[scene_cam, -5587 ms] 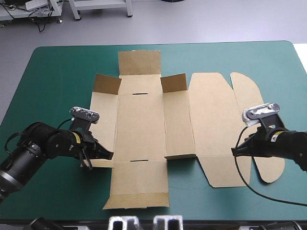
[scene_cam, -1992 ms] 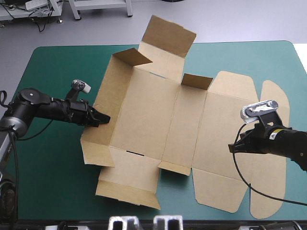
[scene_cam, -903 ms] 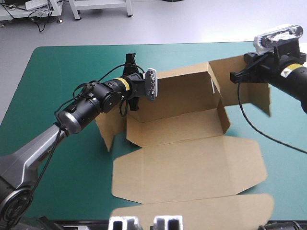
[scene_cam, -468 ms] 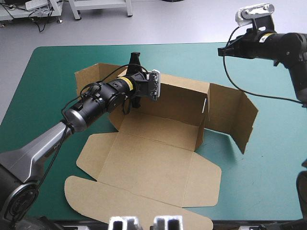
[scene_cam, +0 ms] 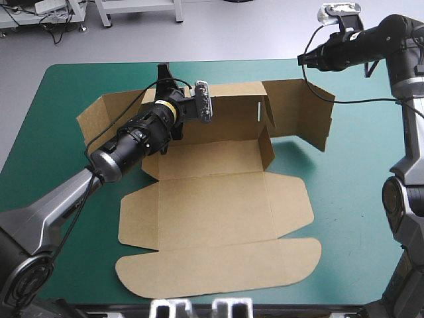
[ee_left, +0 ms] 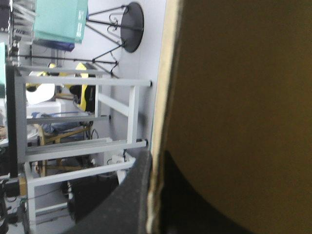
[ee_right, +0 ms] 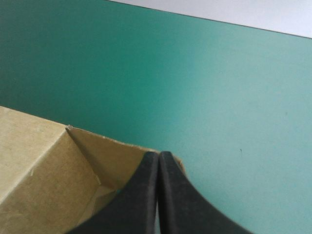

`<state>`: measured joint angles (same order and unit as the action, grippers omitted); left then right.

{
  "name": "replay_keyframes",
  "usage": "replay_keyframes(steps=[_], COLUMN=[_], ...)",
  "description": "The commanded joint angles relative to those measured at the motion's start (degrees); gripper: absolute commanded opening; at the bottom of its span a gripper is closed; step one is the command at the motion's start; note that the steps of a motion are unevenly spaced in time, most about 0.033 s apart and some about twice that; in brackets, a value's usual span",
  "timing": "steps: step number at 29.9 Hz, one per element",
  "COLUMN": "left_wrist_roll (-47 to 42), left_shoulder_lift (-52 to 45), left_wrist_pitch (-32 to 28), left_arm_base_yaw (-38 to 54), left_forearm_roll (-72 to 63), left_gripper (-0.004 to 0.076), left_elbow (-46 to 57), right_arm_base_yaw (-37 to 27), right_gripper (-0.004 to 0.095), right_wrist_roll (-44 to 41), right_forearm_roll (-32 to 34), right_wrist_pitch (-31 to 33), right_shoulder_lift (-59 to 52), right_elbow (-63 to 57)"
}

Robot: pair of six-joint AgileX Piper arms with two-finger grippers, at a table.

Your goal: Fold the box

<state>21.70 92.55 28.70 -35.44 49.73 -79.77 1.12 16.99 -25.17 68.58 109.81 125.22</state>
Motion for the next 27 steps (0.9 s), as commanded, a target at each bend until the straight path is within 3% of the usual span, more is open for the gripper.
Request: replay_keyframes(steps=[1,9,17,27], left_wrist_roll=[-4.31,-4.40,-17.41,-18.05], left_shoulder_lift=[-2.72,-2.12,-0.28,-0.28], left_wrist_pitch=[0.17,1.06,11.72,10.85], left_arm_base_yaw=[-2.95,-7.87,-7.85,-9.43], left_forearm_roll=[6.54,7.37,18.52,18.82], left_gripper=[-0.0009,-0.0009,-0.0009,-0.0009], left_elbow=[-2.34,-1.98,-1.98,-1.98], right_arm_base_yaw=[-0.52,-0.52,-0.52,-0.52], right_gripper=[-0.0019,-0.0018,-0.0019,-0.0019], right_wrist_roll=[0.23,0.23,-0.61,-1.26], right_forearm_roll=[-3.67,-3.74,-3.31,-5.70], right_wrist_pitch=[-1.15,-3.18,-4.15,-5.98], right_shoulder_lift=[-0.96,2.01,6.16,11.33], right_elbow=[5.08,6.90,6.90,12.25])
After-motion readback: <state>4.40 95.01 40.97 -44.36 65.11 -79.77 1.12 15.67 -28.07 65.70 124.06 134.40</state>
